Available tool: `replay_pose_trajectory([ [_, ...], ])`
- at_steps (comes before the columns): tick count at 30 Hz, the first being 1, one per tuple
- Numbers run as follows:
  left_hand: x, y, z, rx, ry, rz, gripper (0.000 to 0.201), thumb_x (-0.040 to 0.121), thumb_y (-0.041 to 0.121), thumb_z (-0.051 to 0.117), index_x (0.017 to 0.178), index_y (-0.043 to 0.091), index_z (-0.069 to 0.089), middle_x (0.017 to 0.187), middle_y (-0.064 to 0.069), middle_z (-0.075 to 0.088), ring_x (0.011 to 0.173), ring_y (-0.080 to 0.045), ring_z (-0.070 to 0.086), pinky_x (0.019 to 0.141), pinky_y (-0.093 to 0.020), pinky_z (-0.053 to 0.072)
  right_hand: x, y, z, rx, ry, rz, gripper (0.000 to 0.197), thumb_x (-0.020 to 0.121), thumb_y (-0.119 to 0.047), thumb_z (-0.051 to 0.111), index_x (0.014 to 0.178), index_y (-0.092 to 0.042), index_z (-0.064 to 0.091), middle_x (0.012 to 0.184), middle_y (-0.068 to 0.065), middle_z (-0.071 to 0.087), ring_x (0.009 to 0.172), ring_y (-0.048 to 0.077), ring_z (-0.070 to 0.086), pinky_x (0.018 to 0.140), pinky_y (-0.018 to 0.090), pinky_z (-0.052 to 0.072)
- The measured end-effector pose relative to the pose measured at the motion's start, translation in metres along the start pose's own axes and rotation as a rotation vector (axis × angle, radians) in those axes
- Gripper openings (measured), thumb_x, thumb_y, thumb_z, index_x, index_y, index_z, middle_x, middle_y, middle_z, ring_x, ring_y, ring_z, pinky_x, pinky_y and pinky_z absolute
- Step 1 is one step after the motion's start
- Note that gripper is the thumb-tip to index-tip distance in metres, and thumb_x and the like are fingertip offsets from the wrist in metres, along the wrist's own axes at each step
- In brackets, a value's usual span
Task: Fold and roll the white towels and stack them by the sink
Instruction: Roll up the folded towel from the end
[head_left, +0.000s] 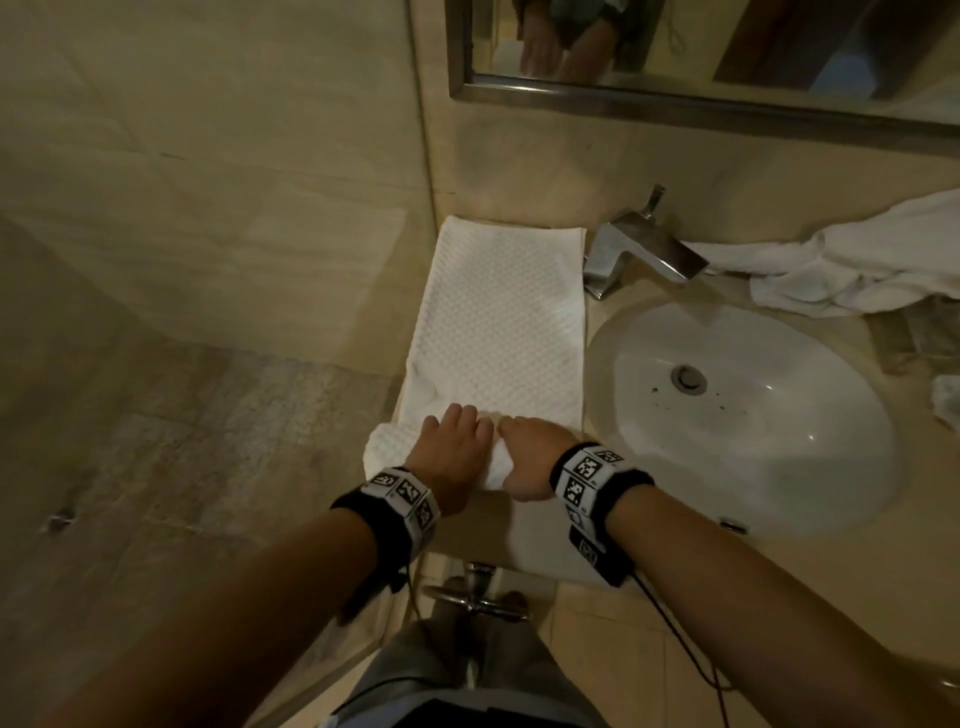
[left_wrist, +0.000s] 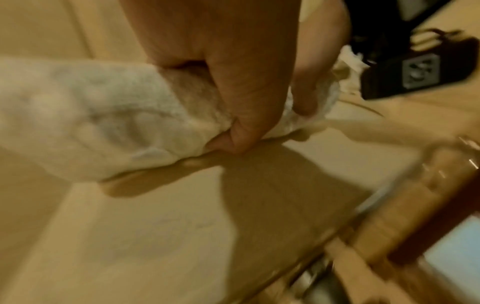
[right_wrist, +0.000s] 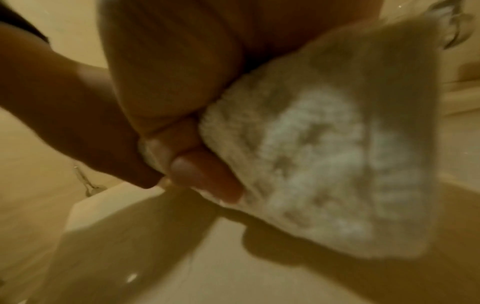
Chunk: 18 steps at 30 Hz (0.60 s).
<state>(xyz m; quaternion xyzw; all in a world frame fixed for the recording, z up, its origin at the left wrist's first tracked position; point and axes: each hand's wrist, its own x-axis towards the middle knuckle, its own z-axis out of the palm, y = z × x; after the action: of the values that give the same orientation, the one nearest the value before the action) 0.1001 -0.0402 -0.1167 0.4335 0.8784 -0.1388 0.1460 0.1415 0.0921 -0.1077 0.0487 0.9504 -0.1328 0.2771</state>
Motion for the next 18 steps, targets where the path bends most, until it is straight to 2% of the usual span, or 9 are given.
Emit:
replay_pose_trajectory([
  [3, 0.018, 0.000, -0.007, -0.153, -0.018, -0.090, 0.053, 0.081, 0.032, 0.063, 0.124, 0.012, 0.040, 0.124, -0.007, 0.046, 0.114, -0.025, 0.044, 0.093, -0.037, 0.040, -0.009, -0.015, 0.006, -0.126, 0.120, 0.065, 0.070, 0.073, -0.032, 0.069, 0.131, -0.012, 0.035, 0.128, 0.009, 0.042, 0.118, 0.028, 0.042, 0.102, 0.041, 0.036],
  [5, 0.032, -0.009, -0.009, -0.215, -0.043, -0.073, 0.041, 0.086, 0.034, 0.053, 0.120, 0.012, 0.047, 0.121, -0.008, 0.054, 0.110, -0.024, 0.052, 0.091, -0.035, 0.044, -0.014, -0.026, 0.014, -0.232, 0.210, 0.078, 0.074, 0.070, -0.026, 0.068, 0.133, -0.011, 0.032, 0.126, 0.009, 0.039, 0.116, 0.028, 0.039, 0.104, 0.046, 0.030],
  [7, 0.043, -0.015, -0.007, -0.270, -0.067, -0.047, 0.036, 0.087, 0.036, 0.047, 0.114, 0.014, 0.054, 0.116, -0.006, 0.060, 0.103, -0.023, 0.058, 0.087, -0.032, 0.046, -0.013, -0.027, 0.019, -0.256, 0.255, 0.081, 0.071, 0.072, -0.019, 0.065, 0.135, -0.011, 0.031, 0.127, 0.009, 0.041, 0.114, 0.027, 0.040, 0.104, 0.044, 0.029],
  [9, 0.040, -0.013, -0.005, -0.295, -0.038, -0.073, 0.036, 0.084, 0.038, 0.046, 0.112, 0.017, 0.053, 0.113, -0.004, 0.060, 0.100, -0.022, 0.057, 0.086, -0.033, 0.045, -0.007, -0.020, 0.018, -0.213, 0.269, 0.058, 0.071, 0.072, -0.019, 0.068, 0.134, -0.013, 0.033, 0.128, 0.008, 0.043, 0.116, 0.026, 0.041, 0.104, 0.041, 0.029],
  [11, 0.027, -0.004, -0.001, -0.238, 0.055, -0.109, 0.040, 0.081, 0.038, 0.049, 0.116, 0.017, 0.048, 0.113, -0.003, 0.055, 0.102, -0.022, 0.052, 0.090, -0.035, 0.040, 0.001, -0.015, 0.010, -0.139, 0.256, 0.060, 0.065, 0.073, -0.026, 0.066, 0.130, -0.016, 0.037, 0.128, 0.006, 0.045, 0.118, 0.025, 0.043, 0.105, 0.041, 0.031],
  [14, 0.004, 0.000, 0.012, -0.101, 0.190, -0.120, 0.067, 0.070, 0.031, 0.061, 0.130, 0.009, 0.042, 0.116, -0.009, 0.051, 0.105, -0.028, 0.049, 0.098, -0.043, 0.037, 0.015, -0.015, -0.001, -0.082, 0.234, 0.098, 0.059, 0.076, -0.035, 0.063, 0.127, -0.015, 0.041, 0.128, 0.006, 0.049, 0.118, 0.025, 0.046, 0.104, 0.041, 0.034],
  [16, 0.002, -0.005, 0.020, -0.053, 0.262, -0.072, 0.071, 0.063, 0.027, 0.071, 0.126, 0.005, 0.047, 0.106, -0.011, 0.056, 0.093, -0.029, 0.053, 0.088, -0.044, 0.044, 0.020, -0.015, -0.002, -0.072, 0.226, 0.112, 0.058, 0.076, -0.038, 0.063, 0.125, -0.015, 0.042, 0.126, 0.006, 0.051, 0.117, 0.025, 0.048, 0.102, 0.042, 0.034],
  [17, 0.005, -0.009, 0.018, -0.035, 0.289, -0.041, 0.065, 0.064, 0.026, 0.074, 0.121, 0.007, 0.049, 0.100, -0.010, 0.056, 0.087, -0.027, 0.053, 0.082, -0.042, 0.046, 0.020, -0.014, -0.003, -0.061, 0.224, 0.118, 0.058, 0.076, -0.039, 0.063, 0.125, -0.015, 0.043, 0.125, 0.006, 0.052, 0.117, 0.025, 0.048, 0.101, 0.042, 0.034],
  [18, 0.011, -0.012, 0.013, -0.038, 0.248, -0.028, 0.059, 0.068, 0.026, 0.073, 0.120, 0.009, 0.049, 0.101, -0.008, 0.056, 0.088, -0.026, 0.052, 0.081, -0.040, 0.044, 0.020, -0.014, -0.002, -0.048, 0.220, 0.127, 0.059, 0.076, -0.038, 0.064, 0.126, -0.015, 0.043, 0.126, 0.006, 0.052, 0.117, 0.025, 0.048, 0.102, 0.042, 0.034],
])
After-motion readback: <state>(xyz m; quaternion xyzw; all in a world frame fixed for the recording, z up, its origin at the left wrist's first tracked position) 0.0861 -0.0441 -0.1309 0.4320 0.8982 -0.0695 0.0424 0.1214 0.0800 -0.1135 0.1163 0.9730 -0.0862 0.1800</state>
